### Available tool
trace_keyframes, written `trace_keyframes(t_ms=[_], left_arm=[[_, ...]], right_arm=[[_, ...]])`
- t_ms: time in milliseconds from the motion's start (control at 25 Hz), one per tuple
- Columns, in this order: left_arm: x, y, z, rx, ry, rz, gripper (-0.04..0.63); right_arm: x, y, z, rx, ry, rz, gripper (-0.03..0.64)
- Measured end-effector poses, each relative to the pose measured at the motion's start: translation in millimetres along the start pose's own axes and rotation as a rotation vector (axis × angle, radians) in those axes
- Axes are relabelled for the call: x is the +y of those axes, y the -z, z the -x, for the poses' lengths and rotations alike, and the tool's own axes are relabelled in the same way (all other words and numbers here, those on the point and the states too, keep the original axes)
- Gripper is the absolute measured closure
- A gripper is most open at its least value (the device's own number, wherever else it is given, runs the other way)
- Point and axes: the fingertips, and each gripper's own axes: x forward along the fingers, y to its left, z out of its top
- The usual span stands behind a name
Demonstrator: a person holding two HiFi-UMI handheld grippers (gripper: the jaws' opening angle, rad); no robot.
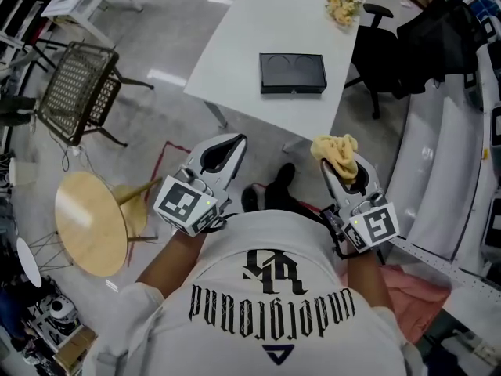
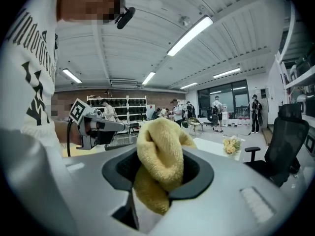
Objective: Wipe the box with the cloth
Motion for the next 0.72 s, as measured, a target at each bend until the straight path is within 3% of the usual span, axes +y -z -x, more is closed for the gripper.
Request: trace_keyframes(t_ms=[520, 720], left_arm=[[63.5, 14.0, -122.5, 0.059, -0.097, 0.040, 0.588], [79.5, 20.8, -151.8, 0.082, -0.129, 0.042, 0.588]], right_arm=[[-136.5, 16.3, -51.8, 0.044, -0.021, -0.053, 0.466], [-167.9, 15.2, -62.2, 0.042, -0.021, -0.054, 0.465]])
